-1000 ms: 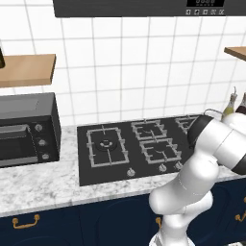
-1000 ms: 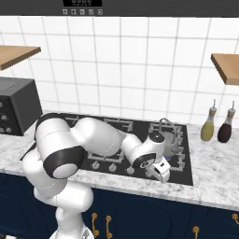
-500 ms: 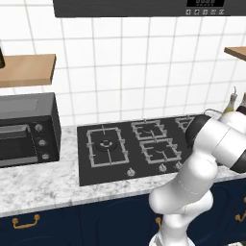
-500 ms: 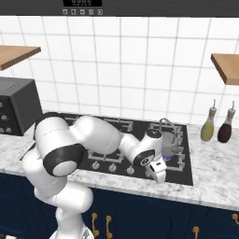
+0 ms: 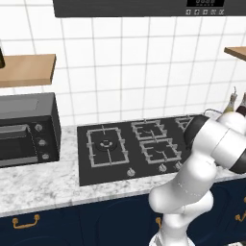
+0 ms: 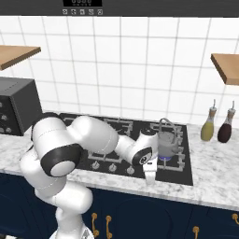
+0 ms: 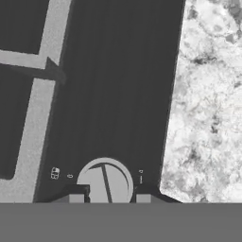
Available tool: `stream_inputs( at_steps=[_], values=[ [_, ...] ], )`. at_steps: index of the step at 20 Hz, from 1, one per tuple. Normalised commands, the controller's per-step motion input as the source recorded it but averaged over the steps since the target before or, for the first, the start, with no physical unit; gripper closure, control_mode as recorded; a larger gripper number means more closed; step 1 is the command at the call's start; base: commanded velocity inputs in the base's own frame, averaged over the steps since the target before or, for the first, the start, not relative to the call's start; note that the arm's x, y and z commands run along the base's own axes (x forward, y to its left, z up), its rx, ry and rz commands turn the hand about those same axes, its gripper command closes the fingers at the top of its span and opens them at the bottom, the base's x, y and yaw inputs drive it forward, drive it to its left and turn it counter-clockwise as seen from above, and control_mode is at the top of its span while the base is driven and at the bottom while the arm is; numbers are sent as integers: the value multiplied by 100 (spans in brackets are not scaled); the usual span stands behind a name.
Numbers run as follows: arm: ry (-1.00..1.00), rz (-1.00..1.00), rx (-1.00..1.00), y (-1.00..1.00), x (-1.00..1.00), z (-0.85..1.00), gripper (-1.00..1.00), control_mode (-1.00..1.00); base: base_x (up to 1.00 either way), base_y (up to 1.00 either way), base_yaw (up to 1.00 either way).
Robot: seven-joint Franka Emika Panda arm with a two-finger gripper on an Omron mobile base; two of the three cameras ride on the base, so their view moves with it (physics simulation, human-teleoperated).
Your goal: Turn off the front right burner of the stove.
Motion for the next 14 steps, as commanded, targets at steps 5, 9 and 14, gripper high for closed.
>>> stream_inputs(
  at_steps=[5, 9, 14],
  values=[
    [2, -64, 0, 8, -1, 0, 100, -100, 0, 0, 0],
    [2, -67, 0, 5, -1, 0, 100, -100, 0, 0, 0],
    [2, -69, 0, 0, -6, 0, 100, -100, 0, 0, 0]
  ],
)
